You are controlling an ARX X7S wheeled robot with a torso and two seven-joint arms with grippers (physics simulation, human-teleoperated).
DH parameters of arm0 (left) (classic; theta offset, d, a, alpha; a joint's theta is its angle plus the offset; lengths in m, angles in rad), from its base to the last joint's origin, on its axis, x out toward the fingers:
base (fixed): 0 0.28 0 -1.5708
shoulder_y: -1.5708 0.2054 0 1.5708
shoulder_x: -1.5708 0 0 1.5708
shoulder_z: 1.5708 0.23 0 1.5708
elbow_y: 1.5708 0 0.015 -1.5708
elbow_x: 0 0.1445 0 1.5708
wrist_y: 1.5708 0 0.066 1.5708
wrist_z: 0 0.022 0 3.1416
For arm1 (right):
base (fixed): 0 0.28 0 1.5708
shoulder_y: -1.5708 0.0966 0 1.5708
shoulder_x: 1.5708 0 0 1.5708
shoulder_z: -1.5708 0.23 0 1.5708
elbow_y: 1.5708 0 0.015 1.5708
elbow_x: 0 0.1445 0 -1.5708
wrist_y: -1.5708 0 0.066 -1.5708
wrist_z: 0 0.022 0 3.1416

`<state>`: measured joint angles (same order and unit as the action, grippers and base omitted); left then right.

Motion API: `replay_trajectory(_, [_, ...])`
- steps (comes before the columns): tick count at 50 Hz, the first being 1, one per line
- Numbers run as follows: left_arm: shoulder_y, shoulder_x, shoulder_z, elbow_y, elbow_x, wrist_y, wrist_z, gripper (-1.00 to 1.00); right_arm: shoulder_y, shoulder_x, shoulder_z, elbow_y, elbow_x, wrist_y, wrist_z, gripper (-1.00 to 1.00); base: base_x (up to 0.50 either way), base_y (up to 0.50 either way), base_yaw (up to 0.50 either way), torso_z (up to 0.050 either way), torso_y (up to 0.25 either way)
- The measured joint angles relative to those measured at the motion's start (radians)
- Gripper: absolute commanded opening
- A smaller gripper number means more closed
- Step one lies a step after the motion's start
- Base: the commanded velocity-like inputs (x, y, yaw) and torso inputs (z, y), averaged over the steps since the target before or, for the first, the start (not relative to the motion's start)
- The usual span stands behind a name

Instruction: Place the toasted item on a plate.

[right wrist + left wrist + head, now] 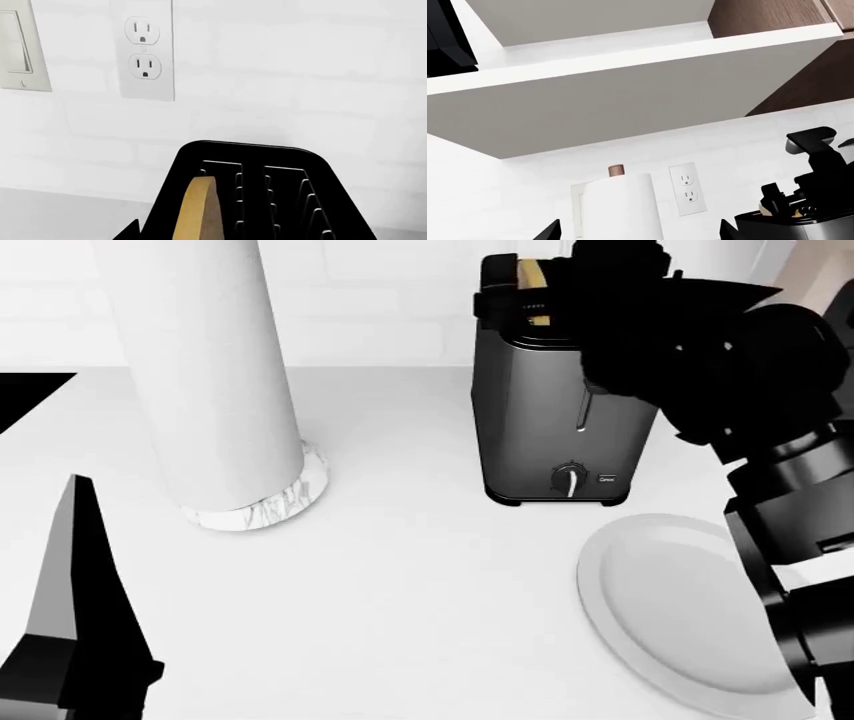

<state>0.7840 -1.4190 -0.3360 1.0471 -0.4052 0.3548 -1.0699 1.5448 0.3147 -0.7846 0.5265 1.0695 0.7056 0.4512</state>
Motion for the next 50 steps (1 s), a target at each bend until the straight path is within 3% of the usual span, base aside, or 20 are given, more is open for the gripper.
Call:
replay_trajectory(35, [0.0, 0.001, 0.014, 0.0, 0.011, 0.001, -0.005, 1.0, 0.007, 0.001, 0.021, 0.011, -0.001, 0.035, 0.001, 1.0, 0.0, 0.0, 0.0, 0.0, 0.0])
replay_trajectory(36, [0.0, 0.001, 0.015, 0.0, 0.012, 0.001, -0.005, 1.0, 0.007, 0.001, 0.022, 0.011, -0.002, 0.035, 0.0, -1.0, 0.0, 0.0, 0.0, 0.0, 0.0])
replay_trajectory(50, [0.0, 0.004, 0.02, 0.0, 0.017, 0.001, -0.004, 1.0, 0.005, -0.002, 0.021, 0.007, 0.01, 0.04, -0.008, -1.0, 0.0, 0.0, 0.0, 0.0, 0.0])
